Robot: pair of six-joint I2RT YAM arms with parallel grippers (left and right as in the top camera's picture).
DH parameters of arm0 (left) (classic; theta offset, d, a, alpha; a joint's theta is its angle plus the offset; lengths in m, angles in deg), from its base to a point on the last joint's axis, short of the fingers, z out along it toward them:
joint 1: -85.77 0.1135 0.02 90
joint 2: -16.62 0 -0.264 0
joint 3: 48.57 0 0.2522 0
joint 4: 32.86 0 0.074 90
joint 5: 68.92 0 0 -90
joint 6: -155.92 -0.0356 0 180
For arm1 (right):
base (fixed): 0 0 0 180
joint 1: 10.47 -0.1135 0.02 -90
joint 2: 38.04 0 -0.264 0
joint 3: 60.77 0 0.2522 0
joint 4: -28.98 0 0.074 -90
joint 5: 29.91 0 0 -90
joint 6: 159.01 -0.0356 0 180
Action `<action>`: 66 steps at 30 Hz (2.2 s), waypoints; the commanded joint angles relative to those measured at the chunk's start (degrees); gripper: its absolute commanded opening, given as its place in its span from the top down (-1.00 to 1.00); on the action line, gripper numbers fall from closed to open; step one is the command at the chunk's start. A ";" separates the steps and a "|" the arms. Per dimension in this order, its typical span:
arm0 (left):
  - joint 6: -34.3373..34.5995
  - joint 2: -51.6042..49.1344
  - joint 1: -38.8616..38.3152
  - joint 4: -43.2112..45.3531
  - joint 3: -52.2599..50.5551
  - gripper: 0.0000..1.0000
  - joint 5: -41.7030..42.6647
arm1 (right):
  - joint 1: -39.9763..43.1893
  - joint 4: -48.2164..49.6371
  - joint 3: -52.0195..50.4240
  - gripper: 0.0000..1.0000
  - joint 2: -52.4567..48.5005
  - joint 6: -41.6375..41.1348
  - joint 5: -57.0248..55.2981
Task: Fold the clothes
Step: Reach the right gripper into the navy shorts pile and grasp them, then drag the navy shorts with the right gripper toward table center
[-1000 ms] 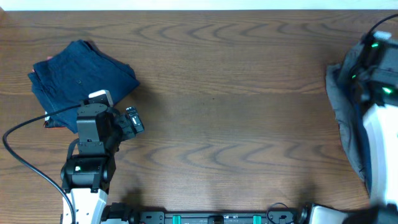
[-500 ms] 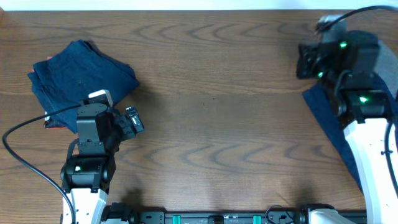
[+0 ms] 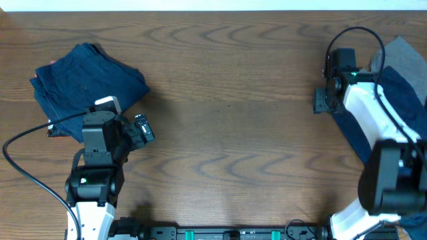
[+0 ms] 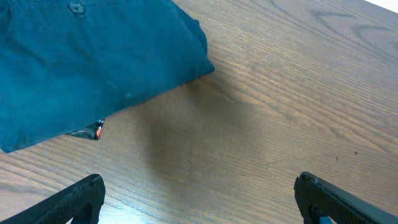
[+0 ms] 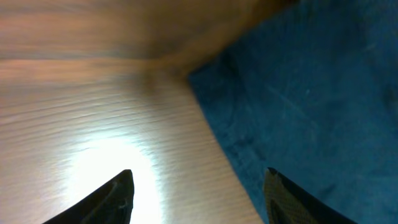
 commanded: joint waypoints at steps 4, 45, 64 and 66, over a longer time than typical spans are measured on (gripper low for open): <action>0.11 -0.07 0.09 0.09 1.14 -0.96 -0.20 | 4.59 2.67 -0.35 -0.36 -8.33 -2.93 -4.85; 0.11 -0.07 0.09 1.11 1.14 -0.95 -0.22 | -9.53 1.20 25.33 0.95 12.66 -1.92 37.20; 7.43 -6.12 -1.66 6.62 1.14 -0.95 19.58 | -1.73 -18.49 25.33 -0.98 7.54 -13.07 -1.20; 8.52 -9.44 -3.96 7.04 1.14 -0.96 22.58 | 1.75 -21.35 25.33 -0.98 7.54 -13.07 0.70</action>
